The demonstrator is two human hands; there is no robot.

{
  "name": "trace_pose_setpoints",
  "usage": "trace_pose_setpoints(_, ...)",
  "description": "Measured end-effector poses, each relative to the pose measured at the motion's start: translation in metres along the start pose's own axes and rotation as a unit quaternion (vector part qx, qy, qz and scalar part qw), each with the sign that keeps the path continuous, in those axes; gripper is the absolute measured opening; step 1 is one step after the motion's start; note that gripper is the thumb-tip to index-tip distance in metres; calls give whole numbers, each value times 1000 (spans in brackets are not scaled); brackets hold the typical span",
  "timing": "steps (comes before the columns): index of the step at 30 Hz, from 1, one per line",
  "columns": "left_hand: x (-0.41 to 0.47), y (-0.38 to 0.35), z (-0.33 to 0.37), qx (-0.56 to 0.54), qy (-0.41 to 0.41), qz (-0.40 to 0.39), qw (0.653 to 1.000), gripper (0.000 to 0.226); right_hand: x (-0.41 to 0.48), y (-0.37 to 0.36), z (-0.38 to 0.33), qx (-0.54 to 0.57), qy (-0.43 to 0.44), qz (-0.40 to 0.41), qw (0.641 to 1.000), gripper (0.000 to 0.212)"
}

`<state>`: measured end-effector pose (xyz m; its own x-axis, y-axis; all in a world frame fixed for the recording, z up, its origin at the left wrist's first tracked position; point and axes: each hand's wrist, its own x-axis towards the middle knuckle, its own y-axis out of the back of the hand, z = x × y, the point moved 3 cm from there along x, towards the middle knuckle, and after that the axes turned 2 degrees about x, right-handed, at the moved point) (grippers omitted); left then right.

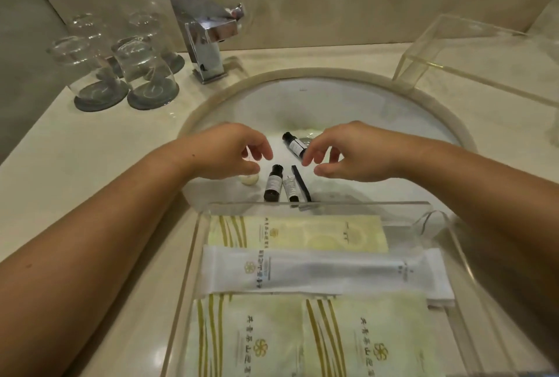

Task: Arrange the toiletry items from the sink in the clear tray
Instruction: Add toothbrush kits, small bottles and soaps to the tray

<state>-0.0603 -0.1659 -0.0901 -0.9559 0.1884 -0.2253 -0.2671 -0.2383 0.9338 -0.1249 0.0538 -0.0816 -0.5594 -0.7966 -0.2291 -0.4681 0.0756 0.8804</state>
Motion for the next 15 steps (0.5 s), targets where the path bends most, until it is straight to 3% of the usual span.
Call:
trace_pose_setpoints(11,38,-26,-6,35,-11,-115,993,47,73,-32,46,-20,-30,-22,999,52)
trace_pose_setpoints(15,41,-31,-3,52,-9,-145,988,47,85,-34,49,-23,-30,-16,999,52)
